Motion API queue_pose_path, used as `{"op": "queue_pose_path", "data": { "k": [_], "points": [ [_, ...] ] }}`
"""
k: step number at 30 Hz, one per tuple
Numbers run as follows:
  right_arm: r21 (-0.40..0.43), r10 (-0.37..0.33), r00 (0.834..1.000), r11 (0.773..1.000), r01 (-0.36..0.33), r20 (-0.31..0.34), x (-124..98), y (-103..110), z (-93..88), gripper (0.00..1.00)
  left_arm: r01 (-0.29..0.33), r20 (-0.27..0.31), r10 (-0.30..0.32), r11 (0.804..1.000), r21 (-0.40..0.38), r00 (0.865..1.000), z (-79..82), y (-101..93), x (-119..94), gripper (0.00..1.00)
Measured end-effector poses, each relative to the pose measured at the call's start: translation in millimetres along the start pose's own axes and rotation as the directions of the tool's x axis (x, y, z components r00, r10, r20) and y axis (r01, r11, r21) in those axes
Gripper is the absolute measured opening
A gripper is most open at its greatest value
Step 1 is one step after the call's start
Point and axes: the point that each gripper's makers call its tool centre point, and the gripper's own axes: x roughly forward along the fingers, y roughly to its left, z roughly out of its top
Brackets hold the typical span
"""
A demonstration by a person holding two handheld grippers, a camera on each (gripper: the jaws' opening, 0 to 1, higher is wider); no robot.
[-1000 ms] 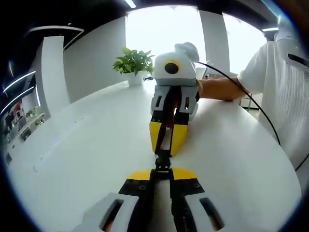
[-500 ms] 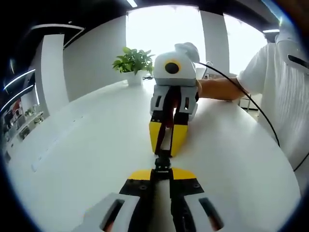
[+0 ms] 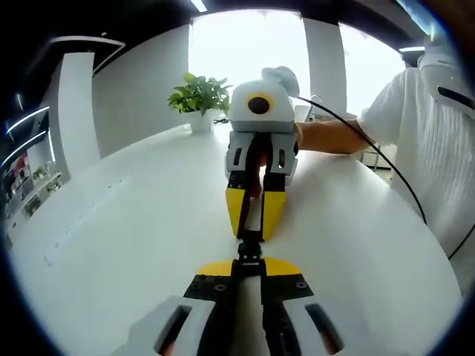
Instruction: Snap the two parts of the plastic buckle together until the buckle closes and remains connected.
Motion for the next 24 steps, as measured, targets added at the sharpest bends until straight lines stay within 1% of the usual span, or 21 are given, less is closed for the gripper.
{"op": "queue_pose_path", "data": {
  "k": [14,24],
  "points": [
    [-0.007,0.021,1.0,1.0,-0.021,0.005,1.5,0.4,0.4,0.09,0.012,0.004,-0.012,1.0,0.001,1.0,1.7,-2.3,1.0,0.08],
    [-0.014,0.045,0.999,0.999,-0.045,0.01,2.2,2.5,1.0,0.09,0.032,0.007,-0.032,0.999,0.002,0.999,2.1,-4.0,1.8,0.08]
  ]
}}
